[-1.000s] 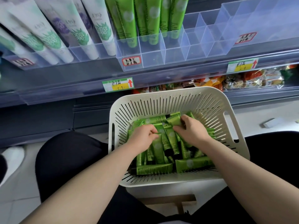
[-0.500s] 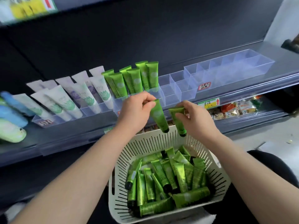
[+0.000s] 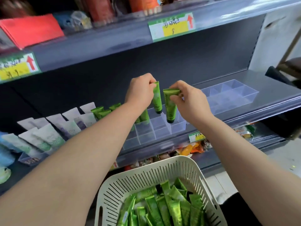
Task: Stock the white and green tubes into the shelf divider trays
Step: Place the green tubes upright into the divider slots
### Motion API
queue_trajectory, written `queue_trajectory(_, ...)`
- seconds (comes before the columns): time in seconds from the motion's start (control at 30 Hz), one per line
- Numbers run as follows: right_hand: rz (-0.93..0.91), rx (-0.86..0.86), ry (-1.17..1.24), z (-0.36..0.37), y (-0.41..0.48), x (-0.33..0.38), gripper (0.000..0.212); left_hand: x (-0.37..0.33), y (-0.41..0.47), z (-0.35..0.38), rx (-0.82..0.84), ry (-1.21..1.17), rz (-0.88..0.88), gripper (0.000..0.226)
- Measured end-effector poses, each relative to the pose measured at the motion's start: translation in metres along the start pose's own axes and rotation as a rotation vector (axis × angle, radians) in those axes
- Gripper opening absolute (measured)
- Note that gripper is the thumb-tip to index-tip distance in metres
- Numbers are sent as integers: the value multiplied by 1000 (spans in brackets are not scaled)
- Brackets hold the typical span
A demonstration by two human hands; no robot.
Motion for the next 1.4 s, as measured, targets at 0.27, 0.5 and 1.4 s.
queue_trajectory(0.27, -54, -1, 34, 16, 44, -9, 18, 15, 39, 25, 194, 332, -123, 16)
queue_trajectory(0.5, -139, 61, -21, 45, 72, -3, 17, 35, 42, 32, 284, 216, -201, 28)
queue_trajectory(1.4, -45, 70, -442, 68, 41, 8, 34, 39, -47, -2, 130, 161, 69, 31)
Point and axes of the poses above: each hand's wrist, its own y-axis towards the middle knuckle, its own z-axis out of the palm, x = y × z, the point moved 8 cm from there along y, towards the middle knuckle, and after that the axes turned 14 degrees about x, right-handed, at the moved point
